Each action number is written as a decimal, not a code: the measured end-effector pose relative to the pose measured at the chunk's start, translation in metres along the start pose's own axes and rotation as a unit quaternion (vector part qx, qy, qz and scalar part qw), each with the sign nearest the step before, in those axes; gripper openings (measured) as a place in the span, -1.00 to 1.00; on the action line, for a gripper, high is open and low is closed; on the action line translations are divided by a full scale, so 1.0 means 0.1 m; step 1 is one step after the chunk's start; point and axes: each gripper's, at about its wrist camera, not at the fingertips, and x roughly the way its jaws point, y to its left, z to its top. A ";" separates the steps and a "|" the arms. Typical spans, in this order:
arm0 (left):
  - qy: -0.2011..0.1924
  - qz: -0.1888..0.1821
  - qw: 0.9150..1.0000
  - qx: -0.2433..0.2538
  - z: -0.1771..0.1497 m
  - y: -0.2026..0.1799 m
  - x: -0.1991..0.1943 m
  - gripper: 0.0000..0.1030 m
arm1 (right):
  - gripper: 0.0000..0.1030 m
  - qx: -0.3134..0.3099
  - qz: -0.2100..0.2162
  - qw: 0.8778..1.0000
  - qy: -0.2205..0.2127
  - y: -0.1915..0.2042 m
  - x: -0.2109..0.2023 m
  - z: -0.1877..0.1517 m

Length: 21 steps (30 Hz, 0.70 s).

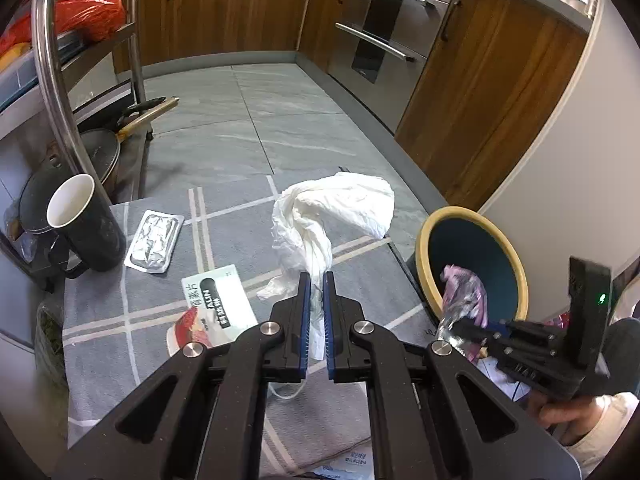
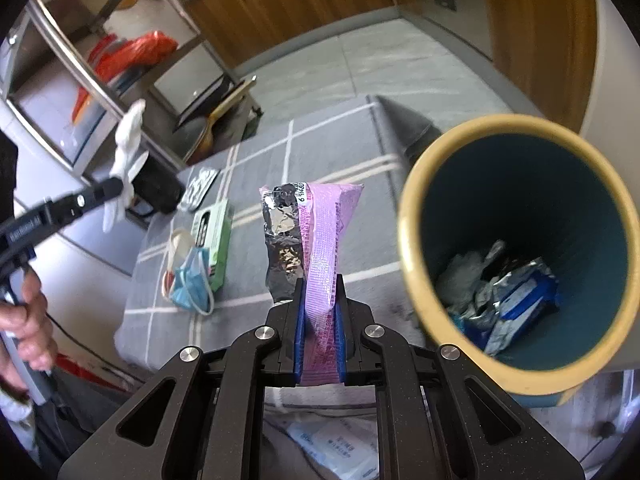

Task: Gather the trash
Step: 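Carry the tissue and pink wrapper over the bin and open both tools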

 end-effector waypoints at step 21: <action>0.043 -0.063 0.996 0.039 -0.07 -0.86 0.41 -0.89 | -0.74 0.043 -0.037 0.992 -0.114 -0.53 -0.77 0.11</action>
